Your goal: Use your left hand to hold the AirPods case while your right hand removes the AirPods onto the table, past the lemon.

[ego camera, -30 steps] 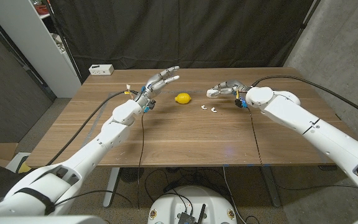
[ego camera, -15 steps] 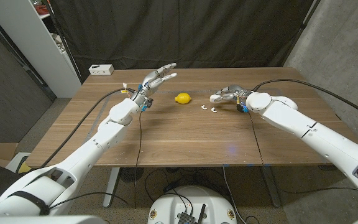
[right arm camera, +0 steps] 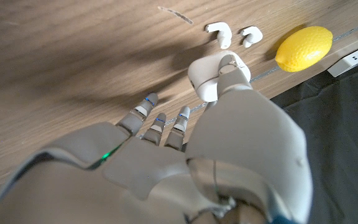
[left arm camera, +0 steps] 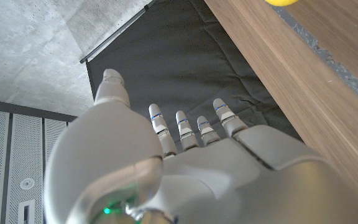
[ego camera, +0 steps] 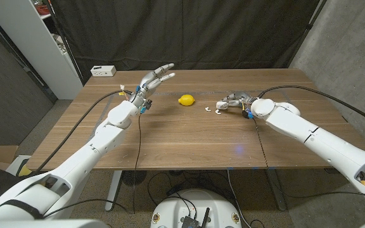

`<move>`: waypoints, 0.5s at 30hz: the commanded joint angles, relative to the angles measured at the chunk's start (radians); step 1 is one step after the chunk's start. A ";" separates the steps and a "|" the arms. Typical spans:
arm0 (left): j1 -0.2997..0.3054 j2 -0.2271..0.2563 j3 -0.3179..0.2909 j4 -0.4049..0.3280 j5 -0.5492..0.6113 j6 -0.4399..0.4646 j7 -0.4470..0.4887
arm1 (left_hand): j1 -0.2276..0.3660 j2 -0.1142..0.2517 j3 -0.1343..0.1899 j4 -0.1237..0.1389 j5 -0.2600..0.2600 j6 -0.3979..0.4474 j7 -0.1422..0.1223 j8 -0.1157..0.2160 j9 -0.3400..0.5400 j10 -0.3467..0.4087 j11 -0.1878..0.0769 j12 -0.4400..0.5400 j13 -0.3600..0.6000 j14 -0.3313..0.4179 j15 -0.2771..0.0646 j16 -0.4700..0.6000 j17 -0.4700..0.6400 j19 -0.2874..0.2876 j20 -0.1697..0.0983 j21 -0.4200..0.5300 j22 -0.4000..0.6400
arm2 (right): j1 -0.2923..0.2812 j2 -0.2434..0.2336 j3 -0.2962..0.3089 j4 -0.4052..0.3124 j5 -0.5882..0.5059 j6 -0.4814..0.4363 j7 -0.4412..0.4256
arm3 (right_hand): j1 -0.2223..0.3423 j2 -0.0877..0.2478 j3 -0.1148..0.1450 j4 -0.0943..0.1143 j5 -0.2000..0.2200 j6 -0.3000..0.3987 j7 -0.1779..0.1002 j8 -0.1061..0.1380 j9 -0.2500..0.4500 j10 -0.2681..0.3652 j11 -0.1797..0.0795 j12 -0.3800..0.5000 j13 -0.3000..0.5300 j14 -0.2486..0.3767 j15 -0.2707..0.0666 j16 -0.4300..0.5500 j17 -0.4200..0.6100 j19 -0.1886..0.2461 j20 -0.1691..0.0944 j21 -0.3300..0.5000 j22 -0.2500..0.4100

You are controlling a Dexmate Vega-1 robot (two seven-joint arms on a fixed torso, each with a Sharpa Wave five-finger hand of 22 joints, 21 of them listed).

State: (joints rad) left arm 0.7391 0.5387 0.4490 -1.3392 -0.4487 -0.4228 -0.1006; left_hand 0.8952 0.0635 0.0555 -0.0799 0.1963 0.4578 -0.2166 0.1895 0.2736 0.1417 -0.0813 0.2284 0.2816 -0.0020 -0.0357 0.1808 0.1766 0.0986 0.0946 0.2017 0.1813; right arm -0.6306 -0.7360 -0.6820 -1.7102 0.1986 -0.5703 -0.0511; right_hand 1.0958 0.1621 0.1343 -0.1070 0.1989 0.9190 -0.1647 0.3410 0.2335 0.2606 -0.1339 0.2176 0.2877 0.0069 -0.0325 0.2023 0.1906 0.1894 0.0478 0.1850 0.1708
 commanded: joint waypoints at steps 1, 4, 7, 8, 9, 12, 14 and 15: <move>0.022 0.009 -0.016 -0.012 -0.008 0.015 0.030 | 0.002 0.010 0.004 -0.003 0.004 0.014 0.000 0.010 -0.003 0.007 0.002 0.004 -0.001 -0.001 -0.017 0.005 0.002 0.005 0.003 0.001 0.003 | 0.009 0.024 -0.009 0.071 -0.002 0.019 0.005 | -0.021 0.009 0.011 0.019 -0.008 0.029 -0.005 0.034 0.235 -0.002 -0.007 -0.002 -0.001 0.009 -0.085 0.009 0.003 -0.002 -0.004 0.005 0.001; 0.022 0.010 -0.014 -0.011 -0.010 0.017 0.027 | 0.001 0.010 0.004 -0.003 0.003 0.016 -0.001 0.010 -0.005 0.007 0.000 0.004 -0.002 -0.001 -0.018 0.005 0.001 0.005 0.002 0.001 0.003 | 0.011 0.024 -0.011 0.074 -0.004 0.017 0.009 | -0.026 0.012 0.011 0.022 -0.009 0.024 -0.016 0.028 0.232 -0.003 -0.008 -0.002 -0.002 0.010 -0.087 0.010 0.004 -0.002 -0.005 0.005 0.001; 0.022 0.008 -0.013 -0.010 -0.009 0.016 0.028 | 0.000 0.011 0.004 -0.004 0.002 0.017 0.000 0.009 -0.009 0.007 0.000 0.004 -0.003 0.000 -0.019 0.005 0.001 0.005 0.001 0.001 0.003 | 0.011 0.022 -0.011 0.073 -0.004 0.010 0.009 | -0.029 0.014 0.013 0.024 -0.009 0.021 -0.019 0.023 0.228 -0.003 -0.008 -0.002 -0.002 0.011 -0.088 0.011 0.004 -0.004 -0.006 0.005 0.001; 0.022 0.009 -0.013 -0.010 -0.009 0.016 0.027 | 0.000 0.011 0.003 -0.004 0.002 0.016 0.002 0.008 -0.010 0.007 0.001 0.004 -0.004 0.000 -0.017 0.005 0.001 0.004 0.003 0.001 0.002 | 0.010 0.022 -0.011 0.073 -0.004 0.009 0.010 | -0.030 0.015 0.013 0.025 -0.010 0.015 -0.027 0.018 0.226 -0.003 -0.008 -0.002 -0.002 0.011 -0.088 0.011 0.005 -0.003 -0.006 0.005 0.001; 0.021 0.008 -0.013 -0.009 -0.010 0.015 0.026 | -0.001 0.012 0.003 -0.004 0.001 0.017 0.001 0.008 -0.012 0.007 0.002 0.004 -0.005 0.000 -0.018 0.005 0.001 0.004 0.003 0.001 0.002 | 0.011 0.021 -0.012 0.072 -0.004 0.004 0.010 | -0.030 0.015 0.014 0.025 -0.010 0.011 -0.023 0.016 0.225 -0.003 -0.008 -0.002 -0.002 0.011 -0.088 0.012 0.005 -0.003 -0.005 0.006 0.001; 0.021 0.009 -0.012 -0.010 -0.009 0.016 0.026 | -0.002 0.012 0.003 -0.005 0.000 0.019 0.000 0.008 -0.016 0.007 0.001 0.004 -0.006 0.000 -0.020 0.005 0.001 0.005 0.002 0.001 0.002 | 0.011 0.020 -0.013 0.072 -0.004 0.000 0.012 | -0.030 0.017 0.017 0.024 -0.011 -0.001 -0.022 0.006 0.220 -0.003 -0.008 -0.001 -0.003 0.010 -0.089 0.012 0.005 -0.004 -0.004 0.005 0.001; 0.021 0.008 -0.012 -0.010 -0.009 0.016 0.027 | -0.003 0.012 0.003 -0.005 0.000 0.015 0.002 0.006 -0.017 0.006 0.003 0.004 -0.007 0.000 -0.016 0.005 0.001 0.004 0.005 0.001 0.002 | 0.013 0.020 -0.014 0.073 -0.001 -0.006 0.017 | -0.029 0.018 0.019 0.024 -0.011 -0.006 -0.026 0.002 0.218 -0.004 -0.009 -0.002 -0.003 0.010 -0.089 0.012 0.005 -0.004 -0.004 0.006 0.001; 0.020 0.008 -0.012 -0.009 -0.010 0.016 0.026 | -0.003 0.013 0.003 -0.005 0.000 0.018 0.001 0.007 -0.019 0.007 0.000 0.004 -0.008 0.000 -0.018 0.005 0.001 0.004 0.004 0.001 0.003 | 0.013 0.021 -0.014 0.074 0.000 -0.009 0.015 | -0.027 0.018 0.022 0.022 -0.011 -0.020 -0.034 -0.009 0.213 -0.006 -0.009 -0.002 -0.003 0.009 -0.088 0.013 0.005 -0.004 -0.004 0.006 0.001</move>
State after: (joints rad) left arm 0.7554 0.5454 0.4380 -1.3473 -0.4562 -0.4099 -0.0776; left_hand 0.8899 0.0687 0.0555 -0.0800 0.1963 0.4688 -0.2170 0.1895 0.2551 0.1428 -0.0803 0.2284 0.2737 -0.0020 -0.0357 0.1808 0.1767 0.0987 0.0947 0.2017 0.1813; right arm -0.6210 -0.7177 -0.6909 -1.6503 0.1946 -0.5559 -0.0461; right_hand 1.0776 0.1693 0.1341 -0.1068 0.1895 0.9103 -0.1858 0.3409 0.2335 0.2562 -0.1382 0.2176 0.2831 0.0109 -0.0358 0.2110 0.1934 0.1834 0.0323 0.1849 0.1697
